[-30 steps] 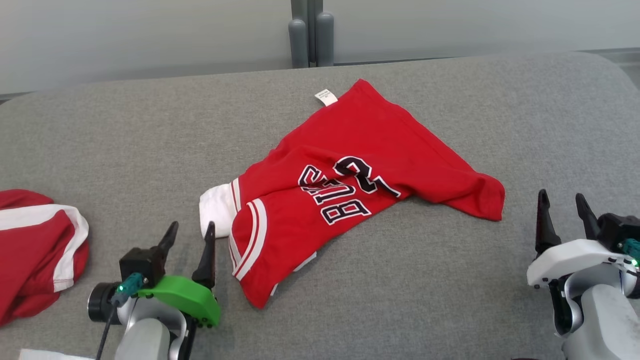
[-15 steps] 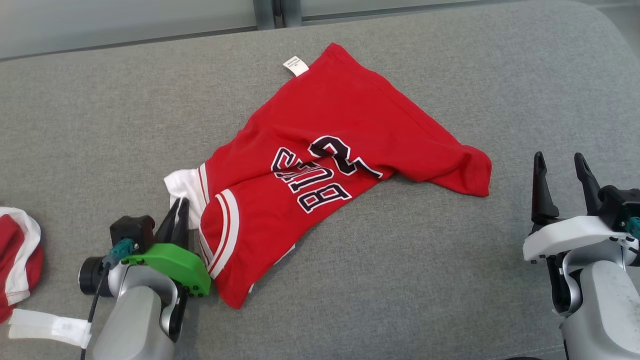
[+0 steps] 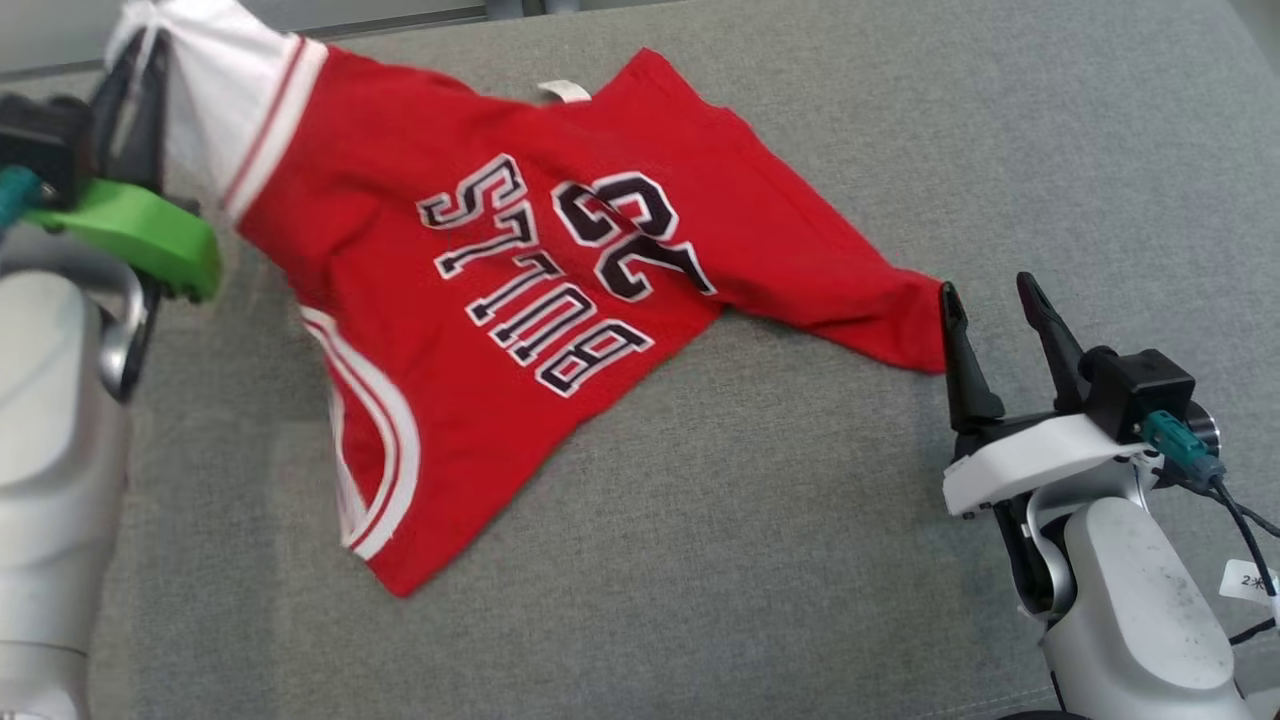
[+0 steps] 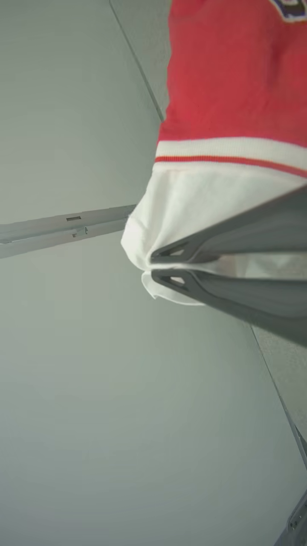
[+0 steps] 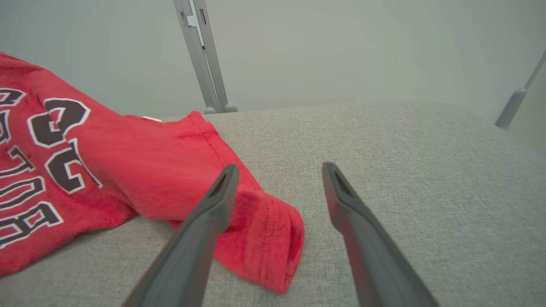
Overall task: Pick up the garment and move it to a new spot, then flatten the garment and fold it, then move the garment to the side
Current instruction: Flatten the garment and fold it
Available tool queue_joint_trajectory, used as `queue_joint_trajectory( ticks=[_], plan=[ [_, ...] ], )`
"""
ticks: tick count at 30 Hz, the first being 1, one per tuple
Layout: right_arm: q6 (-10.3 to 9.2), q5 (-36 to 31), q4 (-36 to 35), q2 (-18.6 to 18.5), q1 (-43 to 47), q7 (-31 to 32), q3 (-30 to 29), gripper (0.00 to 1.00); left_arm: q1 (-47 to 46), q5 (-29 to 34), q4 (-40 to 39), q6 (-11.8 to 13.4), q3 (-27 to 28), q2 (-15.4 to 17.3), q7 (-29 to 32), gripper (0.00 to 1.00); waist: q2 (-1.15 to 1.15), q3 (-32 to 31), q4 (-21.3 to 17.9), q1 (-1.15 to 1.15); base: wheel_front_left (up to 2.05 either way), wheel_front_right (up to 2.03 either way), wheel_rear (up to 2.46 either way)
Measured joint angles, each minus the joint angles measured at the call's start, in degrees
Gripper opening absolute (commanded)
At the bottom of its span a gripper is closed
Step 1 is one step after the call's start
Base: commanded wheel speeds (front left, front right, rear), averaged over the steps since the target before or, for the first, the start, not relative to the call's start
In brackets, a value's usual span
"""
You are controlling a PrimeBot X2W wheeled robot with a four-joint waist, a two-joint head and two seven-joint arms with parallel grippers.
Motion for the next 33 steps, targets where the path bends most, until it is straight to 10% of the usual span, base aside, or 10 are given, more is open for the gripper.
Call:
queue_joint_trajectory(
  ticks=[5, 6, 7, 20, 33],
  plan=[
    [0.00, 0.93, 0.42, 0.29, -0.15, 0.01, 1.59, 1.00, -6.63, 0.87, 1.49, 0.22, 0.27, 3.53, -0.01, 0.05, 0.00, 1.30, -1.22, 0.00, 0.00, 0.00, 0.00],
    [0.00, 1.03, 0.69, 0.36, -0.15, 0.00, 1.65, 1.00, -7.03, 0.86, 1.57, 0.38, 0.81, 3.67, -0.02, 0.76, 0.00, 1.50, -1.41, 0.00, 0.00, 0.00, 0.00],
    [0.00, 1.10, 1.11, 0.43, -0.15, 0.00, 1.65, 1.00, -7.15, 0.81, 2.14, 0.42, 1.20, 3.67, -0.03, 1.00, 0.00, 1.65, -1.58, 0.00, 0.00, 0.00, 0.00],
    [0.00, 1.12, 3.74, 0.60, 0.57, 0.01, 0.22, 1.00, 15.33, -1.52, -9.71, 0.89, 5.59, -10.09, -0.01, 1.00, 0.00, 0.31, 2.00, 0.00, 0.00, 0.00, 0.00],
    [0.00, 1.30, 5.99, 0.59, 0.92, 0.00, 2.03, 1.00, 29.78, -2.67, -12.93, 0.10, -8.35, -16.64, -0.01, 1.00, 0.00, -3.93, 4.94, 0.00, 0.00, 0.00, 0.00]
  ],
)
